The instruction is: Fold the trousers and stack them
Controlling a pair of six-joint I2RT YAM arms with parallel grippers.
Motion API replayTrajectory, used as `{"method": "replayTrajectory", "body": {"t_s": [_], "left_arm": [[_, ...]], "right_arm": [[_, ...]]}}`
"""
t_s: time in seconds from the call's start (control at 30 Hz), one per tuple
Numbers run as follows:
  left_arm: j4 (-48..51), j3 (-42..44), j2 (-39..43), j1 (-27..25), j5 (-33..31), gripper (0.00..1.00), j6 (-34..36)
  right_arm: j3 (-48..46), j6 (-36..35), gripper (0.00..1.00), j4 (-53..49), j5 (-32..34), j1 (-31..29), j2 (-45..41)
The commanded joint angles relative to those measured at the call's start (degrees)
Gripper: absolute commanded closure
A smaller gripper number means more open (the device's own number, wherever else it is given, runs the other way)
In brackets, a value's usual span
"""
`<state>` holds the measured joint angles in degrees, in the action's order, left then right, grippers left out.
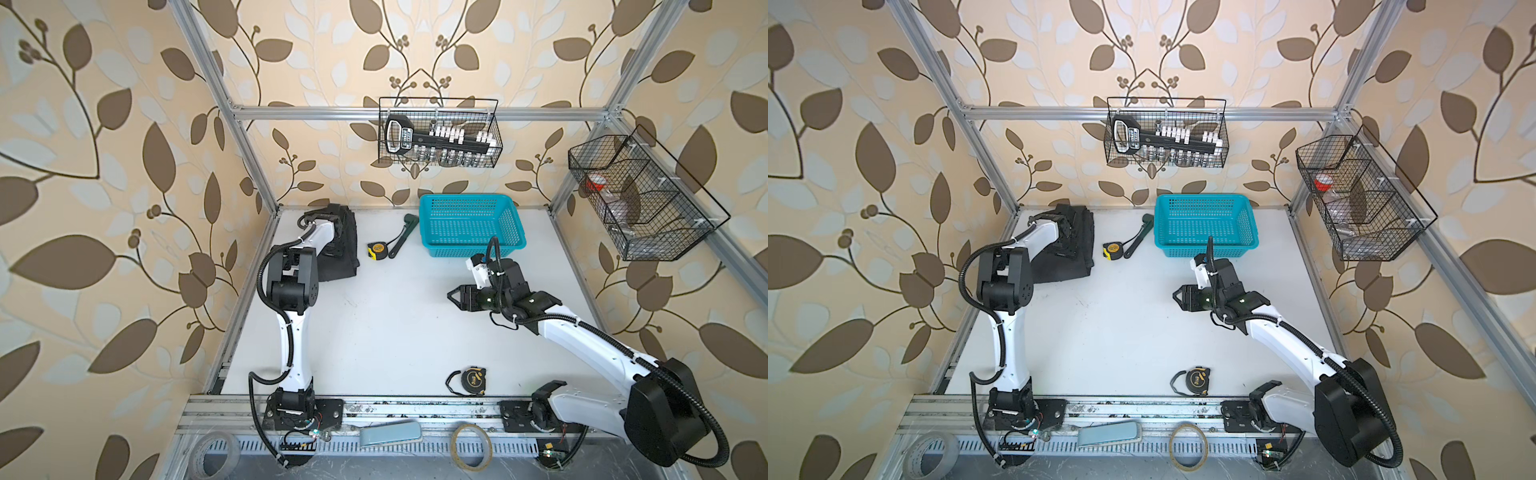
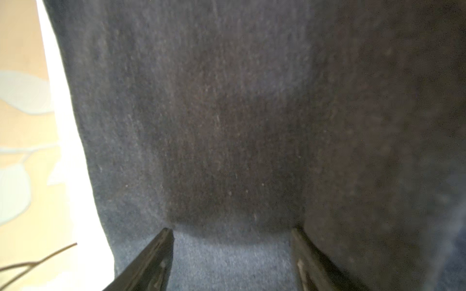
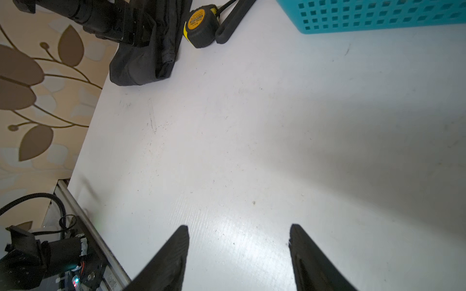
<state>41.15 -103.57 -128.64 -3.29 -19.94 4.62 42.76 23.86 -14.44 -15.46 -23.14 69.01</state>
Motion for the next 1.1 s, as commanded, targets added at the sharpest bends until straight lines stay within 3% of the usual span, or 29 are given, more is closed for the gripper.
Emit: {"method": "replayTrajectory", "body": {"t_s": [0.0,0.17,0.33,0.4,0.43,0.53,0.67,0.87,1.07], "left_arm": [[1.0,-2.5,-0.4,0.5,-1.5,0.25,2.1],[2.9,-2.6,5.4,0.4,-1.8,0.16,2.4],[-1.0,9.9,18.9,0.5,8.3,0.04,0.6],[-0.8,14.7,24.1,0.5,12.5,0.03,0.1],[-1.6,17.6,26.3,0.5,13.3,0.02,-0.2],[-9.9,30.4,34.8,0.8,13.7,0.01,-0.3],[-23.9,46.4,43.2,4.1,15.7,0.01,-2.5],[-42.4,61.5,48.2,7.6,14.9,0.01,-5.4],[-58.7,69.4,47.4,7.7,13.3,0.01,-7.6]], "right_arm": [[3.4,-1.9,0.35,-1.2,-0.4,2.2,0.0],[5.0,-4.0,0.31,-2.1,-1.0,6.7,-0.2],[3.4,-6.0,0.24,-1.0,-3.0,14.3,-2.6],[1.8,-7.7,0.06,0.4,-3.5,18.0,-4.1],[1.1,-8.8,0.04,0.9,-3.4,19.6,-4.9],[-3.3,-10.4,0.0,5.7,-2.1,25.4,-7.5],[-10.0,-12.4,0.0,15.1,5.2,30.8,-9.0],[-19.8,-14.4,0.0,30.9,19.6,30.7,-7.8],[-29.4,-15.0,0.0,52.7,21.3,30.3,-4.1]]}}
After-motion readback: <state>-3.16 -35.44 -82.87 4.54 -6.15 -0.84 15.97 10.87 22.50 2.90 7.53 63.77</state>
